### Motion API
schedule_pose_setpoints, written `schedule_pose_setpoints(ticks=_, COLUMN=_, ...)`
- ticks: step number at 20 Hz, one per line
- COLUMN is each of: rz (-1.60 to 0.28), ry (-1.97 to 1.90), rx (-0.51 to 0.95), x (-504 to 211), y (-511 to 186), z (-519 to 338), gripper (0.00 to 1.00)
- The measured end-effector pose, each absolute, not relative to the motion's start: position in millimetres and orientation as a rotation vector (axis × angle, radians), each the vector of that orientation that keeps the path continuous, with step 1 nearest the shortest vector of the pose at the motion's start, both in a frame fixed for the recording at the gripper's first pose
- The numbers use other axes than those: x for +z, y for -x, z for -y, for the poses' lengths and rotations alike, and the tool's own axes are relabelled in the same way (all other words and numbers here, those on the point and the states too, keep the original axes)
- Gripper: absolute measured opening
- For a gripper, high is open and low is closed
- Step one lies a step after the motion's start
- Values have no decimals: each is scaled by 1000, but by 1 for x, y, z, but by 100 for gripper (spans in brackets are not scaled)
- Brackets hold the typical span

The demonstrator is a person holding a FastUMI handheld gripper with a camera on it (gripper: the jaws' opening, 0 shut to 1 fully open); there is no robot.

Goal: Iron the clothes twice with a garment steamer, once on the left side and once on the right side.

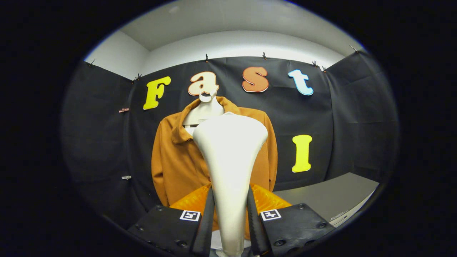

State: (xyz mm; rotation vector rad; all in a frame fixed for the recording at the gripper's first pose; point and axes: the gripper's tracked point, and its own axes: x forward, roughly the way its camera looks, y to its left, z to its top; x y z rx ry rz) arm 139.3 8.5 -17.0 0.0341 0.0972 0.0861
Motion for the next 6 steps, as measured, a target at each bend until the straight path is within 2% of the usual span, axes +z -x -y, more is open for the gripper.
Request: schedule_pose_setpoints(ticks=6, rz=-33, ry=-39, rx=73, x=-3, y=-131, z=0, gripper=46)
